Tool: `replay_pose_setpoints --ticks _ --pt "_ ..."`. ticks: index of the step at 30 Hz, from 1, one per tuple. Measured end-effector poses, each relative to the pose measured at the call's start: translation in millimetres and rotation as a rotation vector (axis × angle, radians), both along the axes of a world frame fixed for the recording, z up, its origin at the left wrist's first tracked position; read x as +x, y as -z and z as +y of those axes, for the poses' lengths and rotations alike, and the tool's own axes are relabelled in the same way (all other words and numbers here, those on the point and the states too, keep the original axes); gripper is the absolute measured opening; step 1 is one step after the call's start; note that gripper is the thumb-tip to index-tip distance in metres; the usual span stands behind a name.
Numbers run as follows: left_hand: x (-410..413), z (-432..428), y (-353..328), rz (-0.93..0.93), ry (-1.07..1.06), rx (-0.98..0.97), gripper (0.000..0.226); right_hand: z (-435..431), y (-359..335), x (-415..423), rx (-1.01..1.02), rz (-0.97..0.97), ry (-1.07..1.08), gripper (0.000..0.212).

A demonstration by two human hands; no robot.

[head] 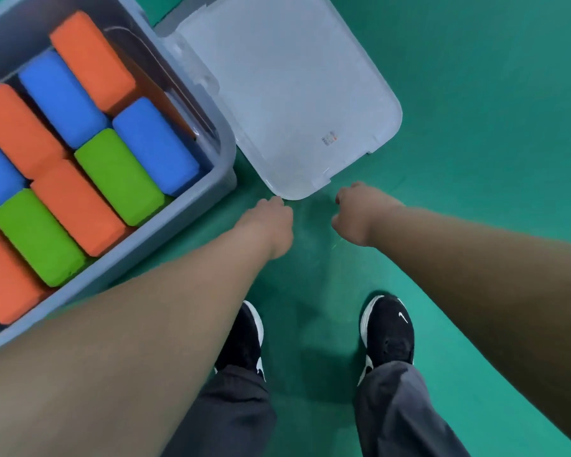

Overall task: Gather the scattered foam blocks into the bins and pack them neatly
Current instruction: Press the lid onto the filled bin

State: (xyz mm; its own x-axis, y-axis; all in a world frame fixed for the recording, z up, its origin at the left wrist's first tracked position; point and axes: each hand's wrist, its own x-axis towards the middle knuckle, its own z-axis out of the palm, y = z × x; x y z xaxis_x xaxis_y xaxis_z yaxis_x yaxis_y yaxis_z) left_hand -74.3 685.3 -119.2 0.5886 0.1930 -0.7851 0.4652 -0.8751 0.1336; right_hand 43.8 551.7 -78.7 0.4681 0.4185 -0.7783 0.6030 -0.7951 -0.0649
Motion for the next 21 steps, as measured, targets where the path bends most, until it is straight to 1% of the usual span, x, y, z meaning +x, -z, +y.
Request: replay_pose_setpoints --ticks 3,5,7,9,11,12,13,15,16,17,19,21 --pt "6 -11 27 -0.088 0.003 0.003 0.031 -3 31 6 0.014 0.002 -0.012 0.045" --pt "11 -16 43 -0.121 0.015 0.025 0.038 -4 48 10 0.005 -0.007 -0.041 0.046" --pt "17 -19 60 -0.107 0.008 0.048 0.045 -5 61 15 -0.014 -0.012 -0.069 0.049" --pt "20 -20 78 -0.053 0.018 0.055 0.050 -6 73 21 -0.025 -0.011 -0.079 0.049" --pt "23 -23 90 -0.024 0.054 0.072 0.053 -5 82 27 -0.032 -0.009 -0.073 0.049" --pt "24 -26 94 -0.045 0.041 0.085 0.051 -5 85 30 -0.034 -0.001 -0.065 0.049" --pt "26 -29 95 -0.089 0.007 0.098 0.047 -6 87 34 -0.034 0.009 -0.057 0.048" --pt "32 -33 89 -0.168 -0.101 0.119 0.030 -8 87 40 -0.032 0.015 -0.055 0.046" --pt "36 -35 83 -0.186 -0.166 0.119 0.029 -7 84 43 -0.026 0.014 -0.056 0.042" --pt "40 -36 77 -0.194 -0.182 0.128 0.032 -6 78 46 -0.017 0.012 -0.050 0.035" --pt "53 -39 53 -0.262 -0.104 0.176 0.035 -2 59 54 -0.052 0.009 -0.064 0.016" --pt "69 -38 31 -0.358 0.012 0.212 0.033 3 34 66 -0.124 0.017 -0.113 0.021"
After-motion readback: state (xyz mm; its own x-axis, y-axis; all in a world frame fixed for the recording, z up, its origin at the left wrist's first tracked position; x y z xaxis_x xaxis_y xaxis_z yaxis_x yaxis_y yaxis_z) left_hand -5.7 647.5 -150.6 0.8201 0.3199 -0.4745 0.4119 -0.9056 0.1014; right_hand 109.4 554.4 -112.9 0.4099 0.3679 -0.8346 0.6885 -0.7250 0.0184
